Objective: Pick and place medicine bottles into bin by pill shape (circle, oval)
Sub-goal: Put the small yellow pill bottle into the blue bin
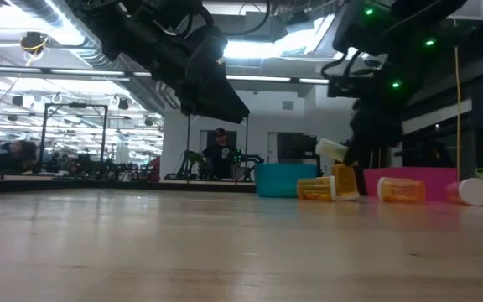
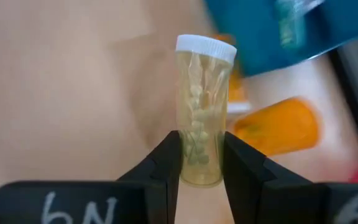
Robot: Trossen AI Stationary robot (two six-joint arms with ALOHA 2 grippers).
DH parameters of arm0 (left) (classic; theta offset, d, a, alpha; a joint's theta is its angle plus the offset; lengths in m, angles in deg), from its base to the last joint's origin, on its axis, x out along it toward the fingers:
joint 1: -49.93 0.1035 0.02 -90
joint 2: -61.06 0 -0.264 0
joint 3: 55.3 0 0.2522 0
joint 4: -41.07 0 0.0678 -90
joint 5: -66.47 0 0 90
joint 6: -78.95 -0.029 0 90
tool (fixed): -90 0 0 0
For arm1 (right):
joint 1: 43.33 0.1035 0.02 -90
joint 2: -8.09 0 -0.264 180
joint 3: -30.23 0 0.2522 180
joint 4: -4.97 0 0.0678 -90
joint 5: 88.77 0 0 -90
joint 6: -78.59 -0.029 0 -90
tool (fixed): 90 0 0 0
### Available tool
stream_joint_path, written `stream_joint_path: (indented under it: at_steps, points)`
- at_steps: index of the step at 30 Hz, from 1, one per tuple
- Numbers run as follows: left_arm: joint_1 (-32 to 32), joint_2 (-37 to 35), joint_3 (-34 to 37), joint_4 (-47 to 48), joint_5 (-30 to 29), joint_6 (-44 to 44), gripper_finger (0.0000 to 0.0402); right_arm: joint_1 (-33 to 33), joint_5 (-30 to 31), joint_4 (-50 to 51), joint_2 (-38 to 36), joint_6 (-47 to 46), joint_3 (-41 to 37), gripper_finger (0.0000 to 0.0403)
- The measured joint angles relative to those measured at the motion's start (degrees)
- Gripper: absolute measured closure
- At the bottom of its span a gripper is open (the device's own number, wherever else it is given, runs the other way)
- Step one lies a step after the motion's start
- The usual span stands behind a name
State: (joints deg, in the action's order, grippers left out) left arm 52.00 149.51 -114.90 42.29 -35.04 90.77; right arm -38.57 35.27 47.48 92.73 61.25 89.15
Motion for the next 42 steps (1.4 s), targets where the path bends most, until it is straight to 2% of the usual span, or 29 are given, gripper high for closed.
stream_joint_path:
  at_steps: [5, 13, 19, 25, 31, 33, 36, 39, 42]
  points:
    - [0.0, 0.0, 0.0, 0.0, 0.0, -0.3, 0.0239, -5.3, 1.5, -5.2, 0.0, 7.2, 1.0, 0.0307]
    - [0.0, 0.0, 0.0, 0.0, 0.0, -0.4, 0.0239, -13.7, 0.7, -21.6, 0.0, 17.7, 1.0, 0.0307]
    - [0.0, 0.0, 0.0, 0.0, 0.0, -0.4, 0.0239, -19.6, -8.9, -29.2, 0.0, 19.8, 1.0, 0.0307]
    - [0.0, 0.0, 0.0, 0.0, 0.0, -0.4, 0.0239, -24.8, -15.0, -32.6, 0.0, 19.2, 1.0, 0.0307]
    - [0.0, 0.0, 0.0, 0.0, -0.1, -0.4, 0.0239, -29.5, -28.1, -32.9, 0.0, 19.1, 0.9, 0.0306]
    - [0.0, 0.0, 0.0, -0.4, -2.8, 0.5, 0.0239, -30.6, -29.2, -32.8, 0.0, 19.0, 0.5, 0.0306]
    - [0.0, -0.1, 0.0, -1.2, -13.0, 4.3, 0.0239, -31.6, -29.2, -32.8, 0.0, 17.4, 0.5, 0.0306]
    - [0.1, -0.1, 0.0, -0.3, -21.8, 4.3, 0.0239, -32.1, -29.2, -32.8, 0.0, 17.4, 0.5, 0.0306]
    - [0.1, -0.1, 0.0, 0.5, -24.5, 4.2, 0.0239, -32.2, -29.2, -32.9, 0.0, 17.6, 0.5, 0.0306]
